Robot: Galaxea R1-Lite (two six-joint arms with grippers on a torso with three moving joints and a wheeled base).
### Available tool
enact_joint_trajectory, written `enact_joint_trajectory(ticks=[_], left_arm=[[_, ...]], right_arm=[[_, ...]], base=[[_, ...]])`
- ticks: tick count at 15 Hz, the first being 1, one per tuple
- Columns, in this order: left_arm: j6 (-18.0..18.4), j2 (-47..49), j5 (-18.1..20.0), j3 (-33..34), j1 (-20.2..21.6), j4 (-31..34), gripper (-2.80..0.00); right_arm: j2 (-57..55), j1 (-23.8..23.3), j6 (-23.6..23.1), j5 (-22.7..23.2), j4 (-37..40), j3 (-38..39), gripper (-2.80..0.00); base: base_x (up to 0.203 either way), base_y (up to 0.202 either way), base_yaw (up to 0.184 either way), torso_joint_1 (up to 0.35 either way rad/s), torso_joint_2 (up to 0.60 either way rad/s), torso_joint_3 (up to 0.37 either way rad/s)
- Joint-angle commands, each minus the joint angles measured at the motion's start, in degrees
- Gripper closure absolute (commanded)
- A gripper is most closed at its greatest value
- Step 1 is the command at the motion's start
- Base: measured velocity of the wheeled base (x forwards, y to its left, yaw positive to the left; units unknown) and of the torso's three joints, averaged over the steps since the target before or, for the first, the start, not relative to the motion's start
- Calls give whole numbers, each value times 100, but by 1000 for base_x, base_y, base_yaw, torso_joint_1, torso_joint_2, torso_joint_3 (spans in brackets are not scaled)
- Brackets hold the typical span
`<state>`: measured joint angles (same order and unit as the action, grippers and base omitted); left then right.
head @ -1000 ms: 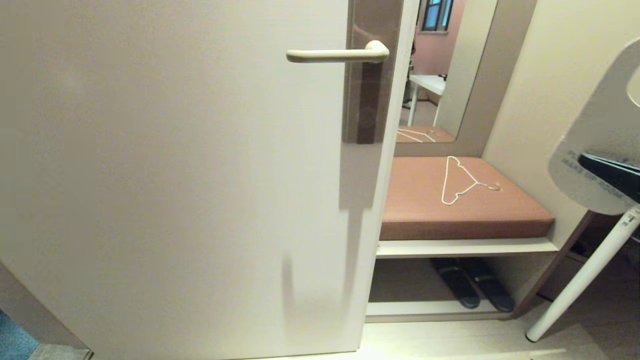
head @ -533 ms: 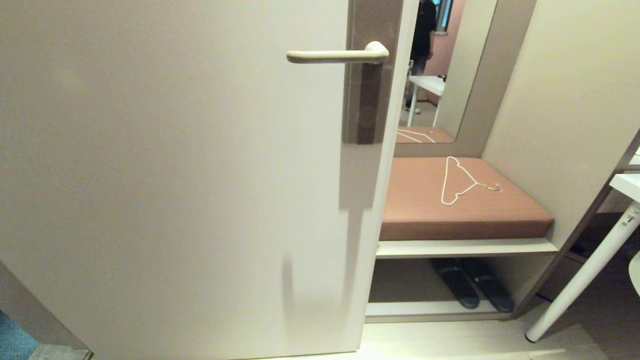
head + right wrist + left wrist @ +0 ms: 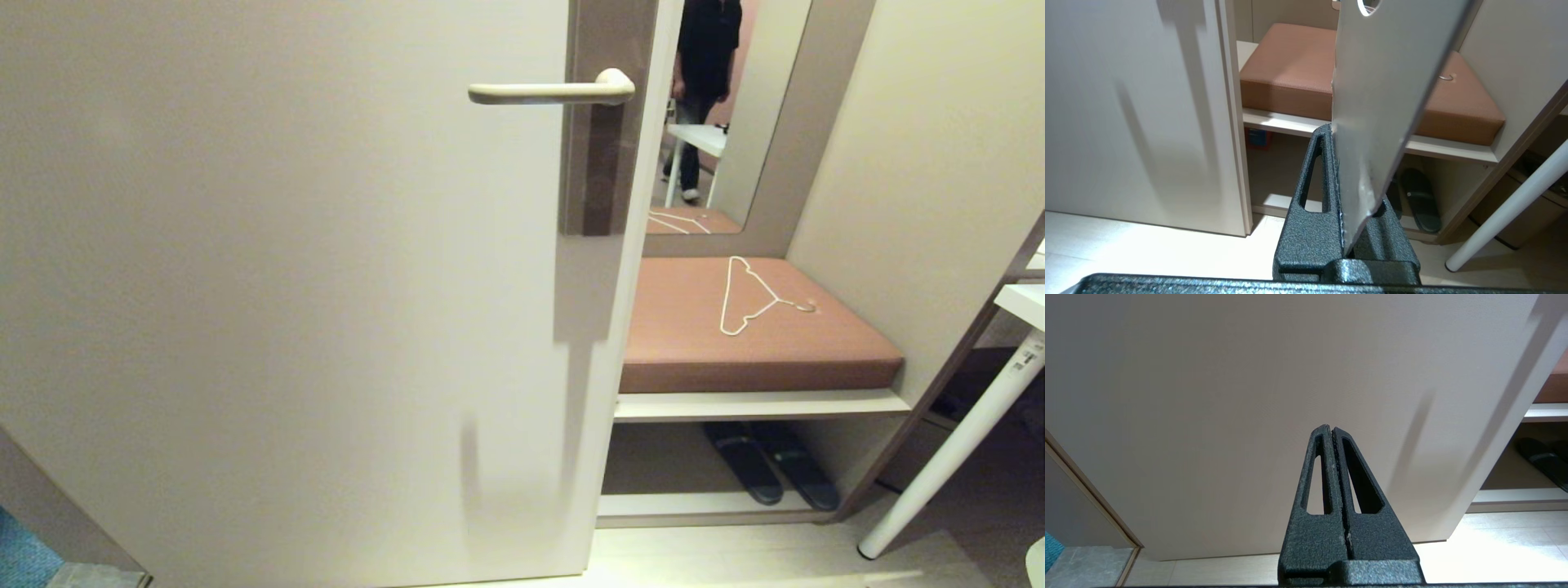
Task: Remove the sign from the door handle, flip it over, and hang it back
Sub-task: Hand it to the other hand
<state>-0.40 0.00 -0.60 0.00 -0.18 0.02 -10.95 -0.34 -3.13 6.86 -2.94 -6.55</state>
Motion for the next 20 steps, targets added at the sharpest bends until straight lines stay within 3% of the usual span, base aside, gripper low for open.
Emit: enact_joint_trajectory(ticks=[1, 6, 11, 13, 20], left_arm=[[-4, 0, -2, 0, 1, -2, 0], [-4, 0, -2, 0, 1, -2, 0], [-4, 0, -2, 0, 1, -2, 0], [-4, 0, -2, 0, 1, -2, 0], [-4, 0, -2, 0, 1, -2, 0]], right_arm=[[519, 27, -7, 1, -4, 306, 0], [1093, 34, 209, -92, 628, 324, 0], [1095, 35, 197, -737, 586, 529, 0], [1095, 35, 187, -758, 276, 653, 0], [1095, 34, 375, -765, 268, 655, 0]], base=[[0, 0, 0, 0, 0, 0], [0, 0, 0, 0, 0, 0], [0, 0, 0, 0, 0, 0], [0, 0, 0, 0, 0, 0], [0, 0, 0, 0, 0, 0]])
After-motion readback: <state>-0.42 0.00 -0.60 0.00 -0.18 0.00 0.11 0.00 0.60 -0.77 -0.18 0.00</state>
